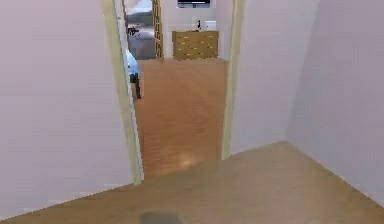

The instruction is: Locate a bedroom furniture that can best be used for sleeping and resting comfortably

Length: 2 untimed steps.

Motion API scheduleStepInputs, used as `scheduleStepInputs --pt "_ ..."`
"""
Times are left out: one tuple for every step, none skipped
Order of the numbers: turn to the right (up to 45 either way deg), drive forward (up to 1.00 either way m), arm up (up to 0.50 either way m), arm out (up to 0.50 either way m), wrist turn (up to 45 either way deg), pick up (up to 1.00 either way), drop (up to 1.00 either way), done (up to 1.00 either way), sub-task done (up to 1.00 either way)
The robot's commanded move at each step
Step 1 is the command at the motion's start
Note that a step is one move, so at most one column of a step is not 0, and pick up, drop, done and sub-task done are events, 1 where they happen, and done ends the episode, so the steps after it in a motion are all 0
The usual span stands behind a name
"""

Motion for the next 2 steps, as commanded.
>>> scheduleStepInputs --pt "0.0 1.00 0.00 0.00 0.0 0.00 0.00 0.00 0.00" --pt "0.0 0.55 0.00 0.00 0.0 0.00 0.00 0.00 0.00"
